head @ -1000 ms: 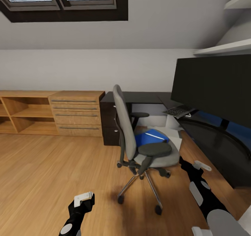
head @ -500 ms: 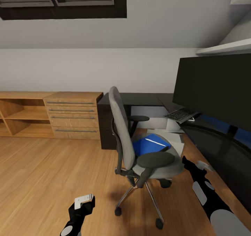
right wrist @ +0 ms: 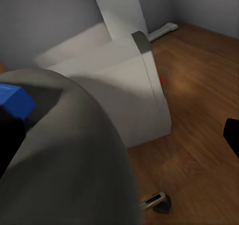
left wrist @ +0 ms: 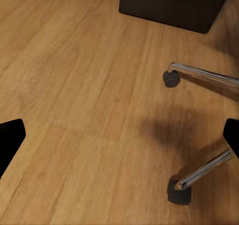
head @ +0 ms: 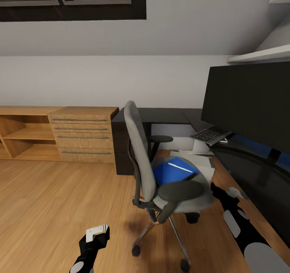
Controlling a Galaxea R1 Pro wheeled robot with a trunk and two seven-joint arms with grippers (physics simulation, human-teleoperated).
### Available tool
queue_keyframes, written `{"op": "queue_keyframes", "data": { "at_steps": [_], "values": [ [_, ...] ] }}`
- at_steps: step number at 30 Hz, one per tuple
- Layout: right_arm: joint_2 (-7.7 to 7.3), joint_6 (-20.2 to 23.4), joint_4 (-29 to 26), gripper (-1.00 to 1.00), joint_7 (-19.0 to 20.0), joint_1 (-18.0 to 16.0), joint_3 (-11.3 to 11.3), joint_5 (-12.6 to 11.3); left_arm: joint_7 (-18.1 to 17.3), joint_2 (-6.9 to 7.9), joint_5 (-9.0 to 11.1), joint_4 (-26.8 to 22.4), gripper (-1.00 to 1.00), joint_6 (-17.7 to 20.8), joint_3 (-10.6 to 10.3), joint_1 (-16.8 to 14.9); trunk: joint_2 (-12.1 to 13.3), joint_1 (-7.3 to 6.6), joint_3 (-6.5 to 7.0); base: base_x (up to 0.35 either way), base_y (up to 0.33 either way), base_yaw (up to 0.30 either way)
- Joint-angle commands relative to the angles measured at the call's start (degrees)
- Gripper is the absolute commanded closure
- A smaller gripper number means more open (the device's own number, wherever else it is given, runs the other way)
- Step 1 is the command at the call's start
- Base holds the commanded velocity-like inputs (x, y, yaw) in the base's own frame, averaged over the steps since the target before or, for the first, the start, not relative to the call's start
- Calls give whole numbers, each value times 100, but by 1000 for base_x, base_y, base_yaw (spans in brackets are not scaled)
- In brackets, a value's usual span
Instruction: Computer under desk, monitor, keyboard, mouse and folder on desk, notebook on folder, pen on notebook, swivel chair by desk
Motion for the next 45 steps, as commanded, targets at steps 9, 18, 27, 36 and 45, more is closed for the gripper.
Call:
{"op": "queue_keyframes", "data": {
  "at_steps": [9, 18, 27, 36, 45],
  "values": [
    [-4, 120, 44, -100, 3, -3, 10, -66, 3, 1, 50, 174, -100, -251, 3, -3, -2, 1, -6, 38, 0, 0],
    [-4, 193, 197, -100, 11, -3, 10, -75, 9, -4, 65, 139, -100, -250, 11, -3, -2, 1, -6, 1, 0, 0],
    [0, 332, 203, -100, 11, -3, 10, -75, 10, -8, 65, 136, -100, -242, 16, -3, -122, 67, -59, 0, 0, 0],
    [15, 339, 203, -100, 245, -3, 13, -71, 10, -8, 62, 136, -100, -248, 12, -3, -122, 67, -59, 0, 0, 0],
    [57, 319, 203, -100, 462, -3, 18, -67, 10, -8, 62, 136, -100, -249, 11, -3, -122, 67, -59, 0, 0, 0]
  ]
}}
